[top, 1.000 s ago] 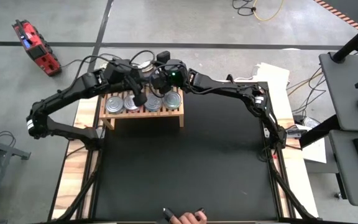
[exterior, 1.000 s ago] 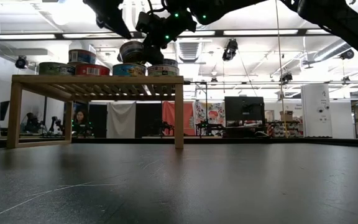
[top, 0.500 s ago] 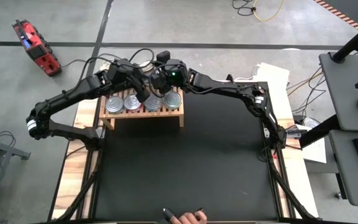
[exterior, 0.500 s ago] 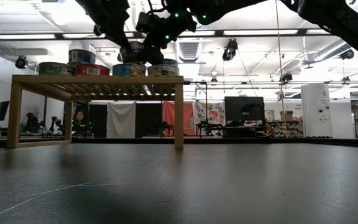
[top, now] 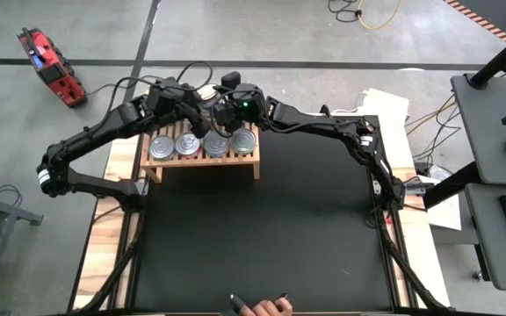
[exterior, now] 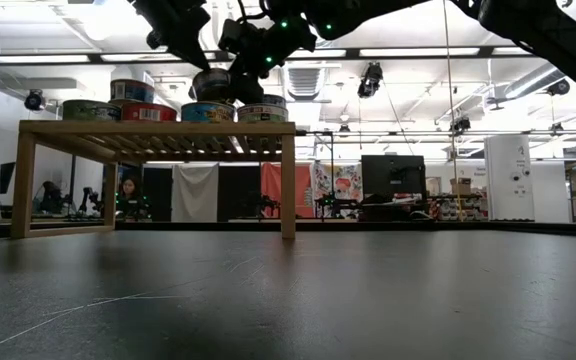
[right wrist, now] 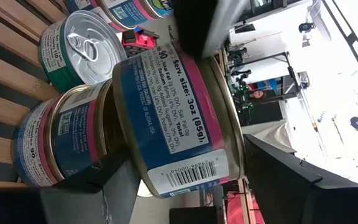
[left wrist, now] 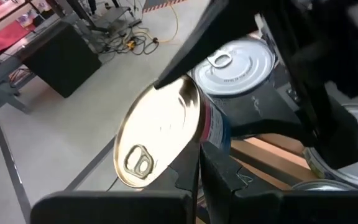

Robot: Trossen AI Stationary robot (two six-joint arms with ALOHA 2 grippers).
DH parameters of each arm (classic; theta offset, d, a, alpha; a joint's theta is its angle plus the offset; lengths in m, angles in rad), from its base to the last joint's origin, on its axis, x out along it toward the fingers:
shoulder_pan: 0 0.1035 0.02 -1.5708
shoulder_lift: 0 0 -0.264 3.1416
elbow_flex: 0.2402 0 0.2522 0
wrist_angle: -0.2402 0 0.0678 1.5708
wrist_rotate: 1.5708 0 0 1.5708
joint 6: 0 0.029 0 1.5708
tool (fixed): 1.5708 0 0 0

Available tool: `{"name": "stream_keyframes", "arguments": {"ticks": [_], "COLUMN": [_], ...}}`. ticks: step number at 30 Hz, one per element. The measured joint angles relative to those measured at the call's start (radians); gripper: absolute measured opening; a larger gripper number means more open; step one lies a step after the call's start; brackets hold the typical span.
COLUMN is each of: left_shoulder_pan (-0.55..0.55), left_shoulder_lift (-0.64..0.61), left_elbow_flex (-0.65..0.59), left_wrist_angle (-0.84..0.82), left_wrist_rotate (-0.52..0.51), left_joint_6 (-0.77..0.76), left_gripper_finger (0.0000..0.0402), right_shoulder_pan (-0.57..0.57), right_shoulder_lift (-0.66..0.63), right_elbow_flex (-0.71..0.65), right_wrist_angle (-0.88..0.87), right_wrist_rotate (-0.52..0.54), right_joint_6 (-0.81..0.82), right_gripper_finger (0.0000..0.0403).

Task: Stack canned seafood by type on shelf
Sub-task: Stack the blue pink tuna can on top of the other blue pink tuna can on the shelf

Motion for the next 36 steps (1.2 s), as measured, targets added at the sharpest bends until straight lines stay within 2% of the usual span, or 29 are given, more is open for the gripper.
{"name": "stream_keyframes", "arguments": {"ticks": [9,17,26,28,33,36], "left_shoulder_pan": [0.0,0.0,0.0,0.0,-0.002,-0.002], "left_shoulder_lift": [0.0,0.013,0.003,-0.001,-0.017,-0.011], "left_elbow_flex": [0.013,0.01,0.01,0.012,0.014,0.012], "left_wrist_angle": [-0.008,-0.016,-0.016,-0.016,-0.022,-0.022], "left_wrist_rotate": [-0.004,-0.117,-0.12,-0.081,0.177,0.225], "left_joint_6": [-0.021,-0.045,-0.073,-0.075,-0.011,0.024], "left_gripper_finger": [0.0,0.0,0.0,0.0,0.0,0.0], "right_shoulder_pan": [0.001,0.001,0.001,0.001,0.001,0.001], "right_shoulder_lift": [-0.001,-0.005,-0.005,-0.005,-0.005,-0.005], "right_elbow_flex": [0.0,0.0,0.0,0.0,0.0,0.0], "right_wrist_angle": [-0.003,-0.036,-0.049,-0.049,-0.049,-0.049], "right_wrist_rotate": [0.0,0.0,0.0,0.0,-0.001,-0.001], "right_joint_6": [0.0,0.0,0.0,0.0,0.001,0.001], "right_gripper_finger": [0.0247,0.0264,0.0256,0.0257,0.0265,0.0267]}}
